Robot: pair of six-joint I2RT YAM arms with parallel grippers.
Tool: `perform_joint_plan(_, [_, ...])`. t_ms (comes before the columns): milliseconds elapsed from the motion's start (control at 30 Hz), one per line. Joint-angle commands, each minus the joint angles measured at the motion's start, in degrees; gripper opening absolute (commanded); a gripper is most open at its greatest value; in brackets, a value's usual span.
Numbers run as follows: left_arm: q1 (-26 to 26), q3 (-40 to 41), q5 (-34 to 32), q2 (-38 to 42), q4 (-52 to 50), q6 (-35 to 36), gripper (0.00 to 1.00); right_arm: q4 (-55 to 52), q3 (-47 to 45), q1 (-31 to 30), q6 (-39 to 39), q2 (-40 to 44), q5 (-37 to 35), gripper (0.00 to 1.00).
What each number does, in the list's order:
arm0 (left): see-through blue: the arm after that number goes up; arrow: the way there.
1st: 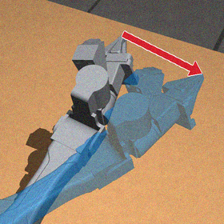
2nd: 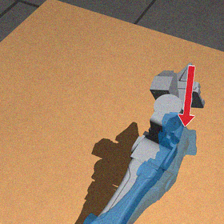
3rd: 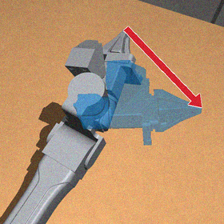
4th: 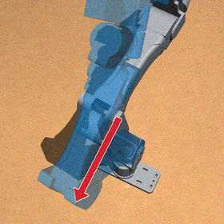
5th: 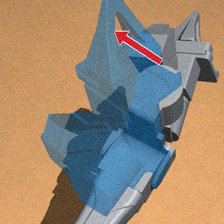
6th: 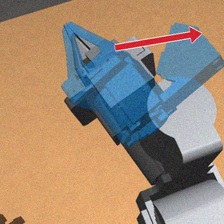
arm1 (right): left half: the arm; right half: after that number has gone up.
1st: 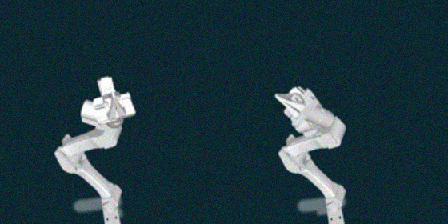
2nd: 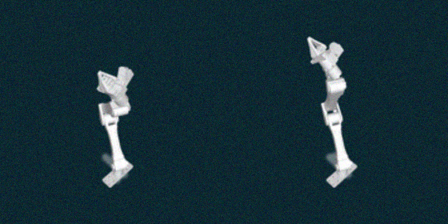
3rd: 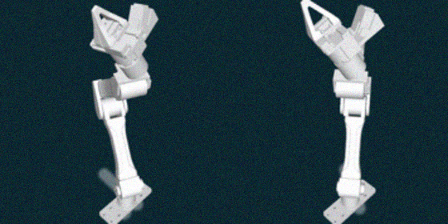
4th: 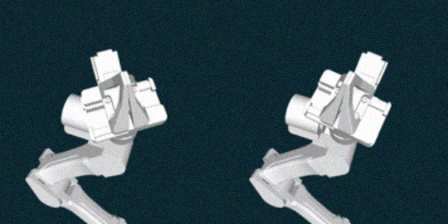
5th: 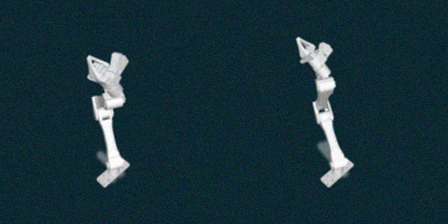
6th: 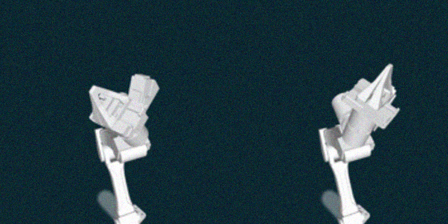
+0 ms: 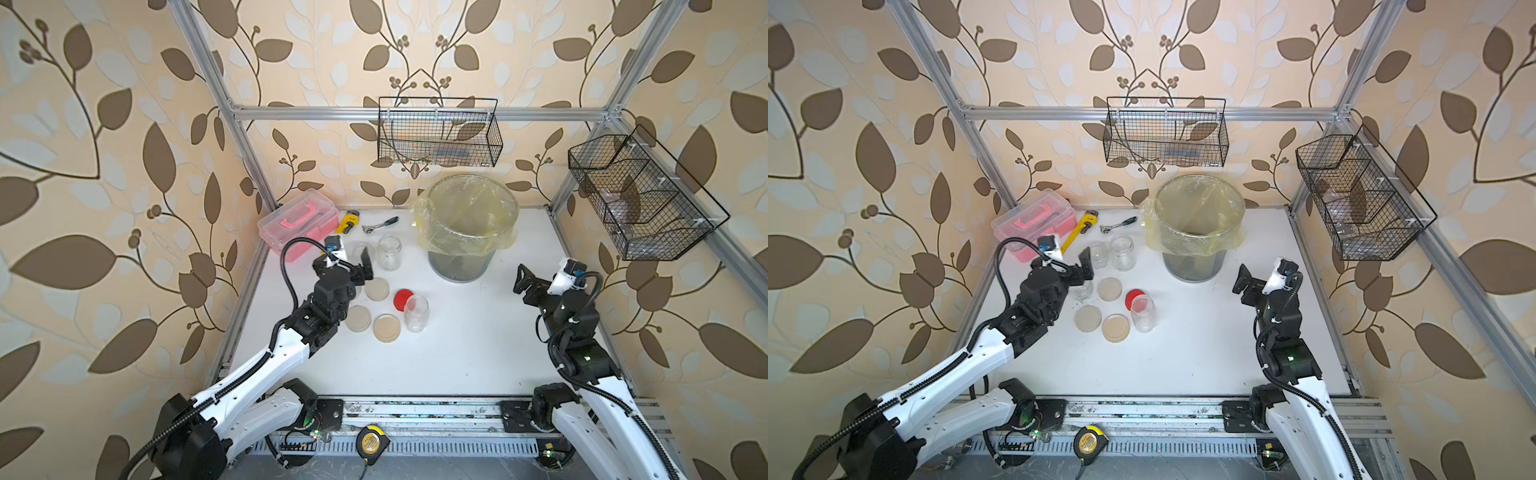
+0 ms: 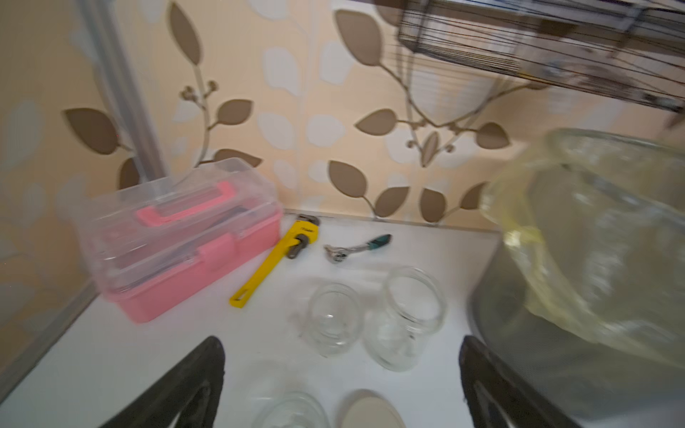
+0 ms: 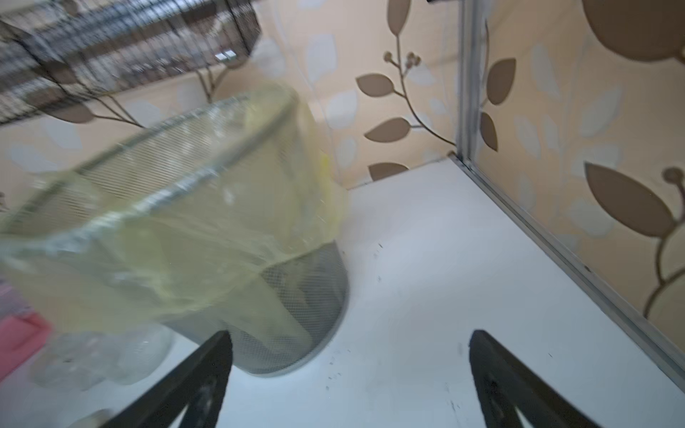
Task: Empty moldy tea leaves from jars
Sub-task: Place the jar at the center of the board, then reset both arms
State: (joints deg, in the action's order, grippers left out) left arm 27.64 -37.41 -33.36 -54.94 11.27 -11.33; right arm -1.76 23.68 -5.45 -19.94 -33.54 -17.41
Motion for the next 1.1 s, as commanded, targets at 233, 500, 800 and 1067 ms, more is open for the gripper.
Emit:
perform_joint_plan(233, [-13.45, 9.89, -19.92, -2.16, 2.37, -1.13, 0.99, 24.01, -12.78, 8.67, 1.38, -13.35, -4.53, 1.0])
perform_joint_plan(500, [-21.31, 17.96, -11.3, -11.39, 11.34, -0.01, 0.99, 34.54, -11.61, 8.4, 4.02, -27.18, -0.7, 1.0])
perform_joint_plan(800, [-26.78, 20.8, 19.45, -19.27, 33.17, 8.78, 0.99, 47.54, -8.81, 5.27, 14.21, -38.3, 1.03, 1.0])
perform_joint_plan(1067, [-31.69, 18.91, 27.52, -29.39, 36.14, 6.66, 0.99, 57.53, -12.3, 4.16, 18.26, -42.78, 8.78, 1.0])
